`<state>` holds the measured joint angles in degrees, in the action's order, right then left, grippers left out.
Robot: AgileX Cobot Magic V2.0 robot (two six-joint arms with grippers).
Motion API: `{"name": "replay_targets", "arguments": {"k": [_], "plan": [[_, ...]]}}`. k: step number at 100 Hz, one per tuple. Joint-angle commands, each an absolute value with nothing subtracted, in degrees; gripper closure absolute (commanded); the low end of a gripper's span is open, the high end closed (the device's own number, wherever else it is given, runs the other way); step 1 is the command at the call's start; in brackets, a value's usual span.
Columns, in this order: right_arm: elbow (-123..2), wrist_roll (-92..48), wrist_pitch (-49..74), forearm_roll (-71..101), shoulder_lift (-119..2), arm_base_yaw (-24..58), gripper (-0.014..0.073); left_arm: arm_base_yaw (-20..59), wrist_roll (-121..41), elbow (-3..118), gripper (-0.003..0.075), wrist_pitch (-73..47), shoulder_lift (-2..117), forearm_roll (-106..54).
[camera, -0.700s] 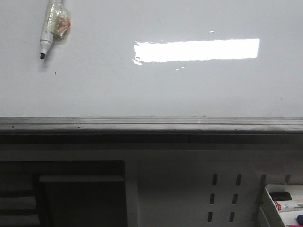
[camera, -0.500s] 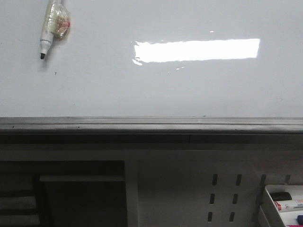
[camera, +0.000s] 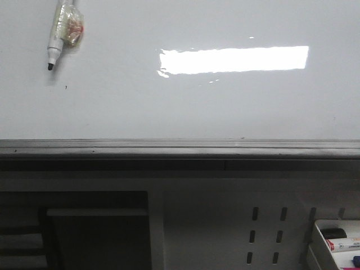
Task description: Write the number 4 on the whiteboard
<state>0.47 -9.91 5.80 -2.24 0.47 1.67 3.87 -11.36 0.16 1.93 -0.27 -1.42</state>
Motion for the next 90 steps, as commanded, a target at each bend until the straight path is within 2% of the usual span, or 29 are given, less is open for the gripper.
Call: {"name": "replay_targets", "arguments": {"k": [1, 37, 53, 90], "plan": [[1.7, -9.8, 1.0, -2.5, 1.8, 1.3, 0.0659, 3.8, -10.8, -1.4, 0.0741, 6.0, -1.8, -1.8], [1.7, -9.8, 0.8, -2.4, 1.8, 1.3, 0.0659, 3.8, -10.8, -1.4, 0.0741, 6.1, -1.8, -2.0], [1.7, -9.8, 0.8, -1.0, 1.8, 1.3, 0.0659, 3.8, -10.8, -1.4, 0.0741, 6.2, -1.8, -10.8], [1.7, -9.8, -2.4, 24.9, 1.8, 1.3, 0.0659, 3.8, -10.8, -1.4, 0.0741, 6.6, -1.8, -34.1]]}}
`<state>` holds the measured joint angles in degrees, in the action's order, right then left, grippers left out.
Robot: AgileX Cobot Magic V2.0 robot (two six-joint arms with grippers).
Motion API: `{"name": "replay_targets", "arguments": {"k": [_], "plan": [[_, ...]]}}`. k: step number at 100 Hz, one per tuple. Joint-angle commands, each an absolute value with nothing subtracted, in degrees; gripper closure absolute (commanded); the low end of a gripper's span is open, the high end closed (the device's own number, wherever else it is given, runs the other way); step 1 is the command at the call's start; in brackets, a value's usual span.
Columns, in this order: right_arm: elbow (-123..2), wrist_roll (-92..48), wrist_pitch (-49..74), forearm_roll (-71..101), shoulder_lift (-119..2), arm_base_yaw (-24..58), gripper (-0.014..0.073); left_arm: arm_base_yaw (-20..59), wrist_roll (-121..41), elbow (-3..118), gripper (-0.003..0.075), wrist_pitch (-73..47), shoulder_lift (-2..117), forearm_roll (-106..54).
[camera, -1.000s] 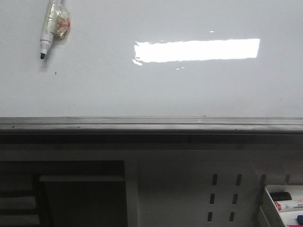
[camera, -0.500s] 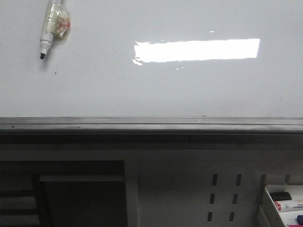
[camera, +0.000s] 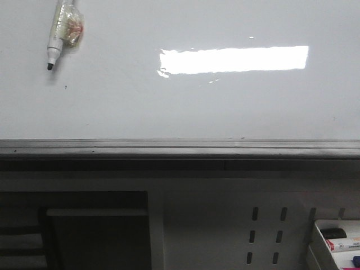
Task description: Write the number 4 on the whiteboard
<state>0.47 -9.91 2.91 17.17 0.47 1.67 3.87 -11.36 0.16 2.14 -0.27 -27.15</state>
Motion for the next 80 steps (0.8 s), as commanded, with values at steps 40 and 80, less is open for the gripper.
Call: {"name": "replay_targets", "arguments": {"k": [40, 80], "plan": [[-9.3, -12.9, 10.7, 34.6, -4.2, 1.3, 0.0656, 3.8, -11.6, 14.0, 0.0741, -9.2, 4.7, -30.8], [-26.9, -18.3, 24.9, 34.0, -29.0, 1.4, 0.0653, 10.0, -17.9, 34.5, 0.0740, -23.5, 27.6, -28.0]]}}
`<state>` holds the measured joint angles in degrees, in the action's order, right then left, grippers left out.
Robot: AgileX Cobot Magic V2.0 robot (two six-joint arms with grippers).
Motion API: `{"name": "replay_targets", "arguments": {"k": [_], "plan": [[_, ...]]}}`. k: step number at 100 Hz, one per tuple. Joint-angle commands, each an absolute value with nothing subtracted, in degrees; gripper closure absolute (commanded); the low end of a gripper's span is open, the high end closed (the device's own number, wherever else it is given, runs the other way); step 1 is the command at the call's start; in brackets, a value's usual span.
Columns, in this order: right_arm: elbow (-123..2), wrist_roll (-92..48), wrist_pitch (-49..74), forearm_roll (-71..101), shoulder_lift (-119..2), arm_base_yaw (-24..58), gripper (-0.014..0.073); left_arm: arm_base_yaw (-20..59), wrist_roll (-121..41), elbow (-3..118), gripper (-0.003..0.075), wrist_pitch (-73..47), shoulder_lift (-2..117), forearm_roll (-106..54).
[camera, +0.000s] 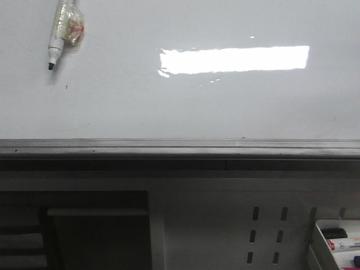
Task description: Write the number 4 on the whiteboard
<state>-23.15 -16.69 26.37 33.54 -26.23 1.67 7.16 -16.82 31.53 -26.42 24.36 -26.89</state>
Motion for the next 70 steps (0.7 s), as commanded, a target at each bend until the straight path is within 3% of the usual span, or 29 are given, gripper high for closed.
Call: {"name": "replay_targets", "arguments": {"k": [1, 7, 15, 26, 32, 39, 70], "plan": [[-27.1, -18.4, 25.0, 34.0, -29.2, 1.4, 0.0649, 10.6, -18.0, 34.7, 0.0740, -23.5, 27.8, -27.8], [-27.9, -18.9, 25.2, 34.1, -29.8, 1.4, 0.0598, 12.6, -19.2, 34.9, 0.0729, -22.4, 29.4, -27.3], [-28.4, -19.1, 25.2, 34.3, -30.2, 1.4, 0.0438, 14.7, -19.2, 34.9, 0.0662, -19.5, 31.3, -28.1], [-29.0, -19.1, 24.9, 34.6, -30.2, 1.4, 0.0183, 16.5, -19.2, 34.9, 0.0448, -13.9, 34.8, -32.6], [-29.2, -19.1, 24.8, 34.7, -30.2, 1.4, 0.0130, 17.1, -19.2, 34.9, 0.0308, -11.2, 37.1, -34.1], [-29.5, -19.1, 24.7, 34.7, -30.2, 1.4, 0.0127, 17.8, -19.2, 34.9, 0.0219, -8.2, 39.6, -34.3], [-29.6, -19.1, 24.2, 34.7, -30.2, 1.4, 0.0127, 23.5, -19.2, 36.2, 0.0308, 2.7, 52.5, -34.3]]}}
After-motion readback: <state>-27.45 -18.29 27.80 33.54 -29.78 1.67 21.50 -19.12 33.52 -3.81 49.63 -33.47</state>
